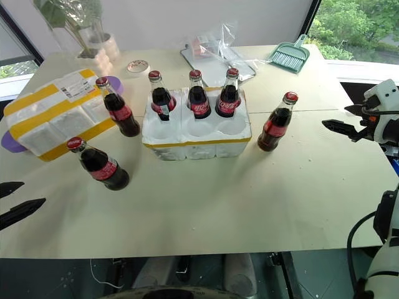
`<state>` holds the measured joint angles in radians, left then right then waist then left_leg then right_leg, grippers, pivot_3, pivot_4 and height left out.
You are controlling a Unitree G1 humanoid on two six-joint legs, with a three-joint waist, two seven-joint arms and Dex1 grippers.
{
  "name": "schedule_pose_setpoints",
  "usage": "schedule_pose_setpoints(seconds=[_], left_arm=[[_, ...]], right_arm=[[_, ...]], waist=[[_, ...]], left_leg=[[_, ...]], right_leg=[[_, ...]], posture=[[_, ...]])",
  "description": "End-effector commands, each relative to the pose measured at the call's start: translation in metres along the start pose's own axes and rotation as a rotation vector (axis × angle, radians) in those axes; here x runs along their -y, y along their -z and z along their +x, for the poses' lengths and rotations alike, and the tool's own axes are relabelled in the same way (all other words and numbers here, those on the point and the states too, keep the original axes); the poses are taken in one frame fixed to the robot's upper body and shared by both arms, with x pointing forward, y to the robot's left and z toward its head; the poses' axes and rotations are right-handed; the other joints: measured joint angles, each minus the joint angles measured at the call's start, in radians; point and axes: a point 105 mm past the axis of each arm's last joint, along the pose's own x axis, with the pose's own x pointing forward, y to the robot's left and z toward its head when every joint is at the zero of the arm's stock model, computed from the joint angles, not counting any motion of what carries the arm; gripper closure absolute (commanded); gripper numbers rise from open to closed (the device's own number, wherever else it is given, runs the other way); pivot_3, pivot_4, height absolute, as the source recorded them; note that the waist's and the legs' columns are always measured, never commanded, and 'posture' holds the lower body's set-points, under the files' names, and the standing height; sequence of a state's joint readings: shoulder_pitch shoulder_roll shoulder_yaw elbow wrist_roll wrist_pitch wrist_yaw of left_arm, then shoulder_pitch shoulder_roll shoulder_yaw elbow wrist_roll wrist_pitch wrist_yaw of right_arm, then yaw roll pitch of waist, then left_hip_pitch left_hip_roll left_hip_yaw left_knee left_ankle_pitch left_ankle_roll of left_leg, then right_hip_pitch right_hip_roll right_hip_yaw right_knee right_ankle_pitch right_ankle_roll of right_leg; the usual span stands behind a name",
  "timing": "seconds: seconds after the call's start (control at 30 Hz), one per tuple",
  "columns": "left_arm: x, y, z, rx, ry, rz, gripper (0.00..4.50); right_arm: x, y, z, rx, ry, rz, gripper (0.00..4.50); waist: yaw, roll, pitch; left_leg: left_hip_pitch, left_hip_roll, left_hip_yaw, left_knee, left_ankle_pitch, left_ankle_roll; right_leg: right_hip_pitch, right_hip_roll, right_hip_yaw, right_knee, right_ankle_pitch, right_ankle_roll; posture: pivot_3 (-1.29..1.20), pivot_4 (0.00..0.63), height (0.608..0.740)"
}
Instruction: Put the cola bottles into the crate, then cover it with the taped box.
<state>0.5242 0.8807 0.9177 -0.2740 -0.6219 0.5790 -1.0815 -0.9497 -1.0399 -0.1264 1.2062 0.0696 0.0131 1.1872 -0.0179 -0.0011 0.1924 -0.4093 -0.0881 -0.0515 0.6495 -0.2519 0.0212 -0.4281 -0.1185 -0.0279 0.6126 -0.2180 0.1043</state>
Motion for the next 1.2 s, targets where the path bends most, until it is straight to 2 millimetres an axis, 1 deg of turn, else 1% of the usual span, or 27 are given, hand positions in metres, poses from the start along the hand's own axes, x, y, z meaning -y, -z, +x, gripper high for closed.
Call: schedule_pose_setpoints(seconds=[0.03,0.13,0.23,0.37,0.6,0.7,0.83,0.87,0.93,1.03,1.1,1.2], left_arm=[[-0.007,-0.004,-0.004,0.001,-0.039,0.050,0.16],[-0.012,-0.004,-0.003,0.014,-0.067,0.056,0.16],[-0.018,-0.008,-0.001,0.041,-0.097,0.058,0.16],[-0.019,-0.010,0.002,0.050,-0.097,0.066,0.16],[-0.021,-0.017,0.005,0.088,-0.085,0.037,0.16],[-0.018,-0.026,0.007,0.105,-0.058,0.056,0.16],[-0.010,-0.029,0.010,0.060,-0.002,0.106,0.16],[-0.005,-0.030,0.010,0.056,0.033,0.113,0.16],[0.008,-0.032,0.011,0.041,0.119,0.134,0.16],[0.023,-0.034,0.014,0.027,0.218,0.151,0.16],[0.034,-0.037,0.023,0.035,0.280,0.162,0.16],[0.042,-0.039,0.037,0.055,0.328,0.174,0.16]], right_arm=[[0.005,-0.011,-0.003,0.039,0.025,-0.024,0.00],[0.005,-0.008,-0.003,0.038,0.030,-0.022,0.00],[0.007,-0.006,-0.004,0.042,0.045,-0.009,0.00],[0.007,-0.002,-0.005,0.032,0.051,-0.008,0.00],[0.011,-0.004,-0.008,0.059,0.079,0.020,0.00],[0.014,-0.009,-0.012,0.070,0.092,0.021,0.00],[0.015,-0.021,-0.019,0.103,0.058,0.043,0.00],[0.012,-0.023,-0.024,0.095,0.020,0.028,0.00],[-0.001,-0.024,-0.036,0.067,-0.132,-0.017,0.00],[-0.018,-0.024,-0.049,0.025,-0.289,-0.061,0.00],[-0.036,-0.029,-0.056,0.021,-0.391,-0.081,0.00],[-0.064,-0.041,-0.061,0.046,-0.519,-0.084,0.00]], waist=[[0.000,0.000,0.000],[0.000,0.000,0.000],[0.002,0.000,0.000],[0.000,0.000,0.000],[0.000,0.000,0.000],[0.000,0.000,0.000],[-0.001,0.000,0.000],[-0.001,0.000,0.000],[0.000,0.001,0.000],[0.003,0.002,0.001],[0.006,0.002,0.000],[0.004,0.005,0.000]], left_leg=[[0.000,0.000,0.000,0.000,0.000,0.000],[0.000,0.000,0.000,0.000,0.000,0.000],[0.000,0.000,0.000,0.000,0.000,0.000],[0.000,0.000,0.000,0.000,0.000,0.000],[0.000,0.000,0.000,0.000,0.001,0.000],[0.000,0.000,0.000,0.000,0.001,0.000],[0.000,0.000,0.000,0.000,0.001,0.000],[0.000,0.000,0.000,0.000,0.001,0.001],[0.000,0.000,0.000,0.000,0.001,0.001],[0.000,0.000,0.000,0.000,0.001,0.001],[0.000,0.000,0.000,0.000,0.001,0.001],[0.001,0.000,0.000,0.001,0.001,0.001]], right_leg=[[0.000,0.000,0.000,0.000,0.000,0.000],[0.000,0.000,0.000,0.000,0.000,0.000],[0.000,0.000,0.000,0.000,0.000,0.000],[0.000,0.000,0.000,0.001,0.000,0.000],[0.000,0.000,0.000,0.001,0.000,0.001],[0.000,0.000,0.000,0.002,0.001,0.001],[0.000,0.000,0.000,0.002,0.001,0.001],[0.000,0.000,0.000,0.002,0.001,0.001],[0.000,0.000,0.000,0.001,0.001,0.001],[0.000,0.000,-0.001,0.001,0.001,0.001],[0.000,0.000,-0.001,0.001,0.001,0.001],[0.001,0.000,0.000,0.003,0.000,0.001]], posture=[[0.00,0.150,0.738],[0.00,0.150,0.738],[0.00,0.150,0.738],[0.00,0.150,0.738],[0.00,0.150,0.738],[0.00,0.150,0.738],[0.00,0.150,0.738],[0.00,0.150,0.738],[0.00,0.150,0.738],[0.00,0.150,0.738],[0.00,0.150,0.738],[0.00,0.150,0.738]])
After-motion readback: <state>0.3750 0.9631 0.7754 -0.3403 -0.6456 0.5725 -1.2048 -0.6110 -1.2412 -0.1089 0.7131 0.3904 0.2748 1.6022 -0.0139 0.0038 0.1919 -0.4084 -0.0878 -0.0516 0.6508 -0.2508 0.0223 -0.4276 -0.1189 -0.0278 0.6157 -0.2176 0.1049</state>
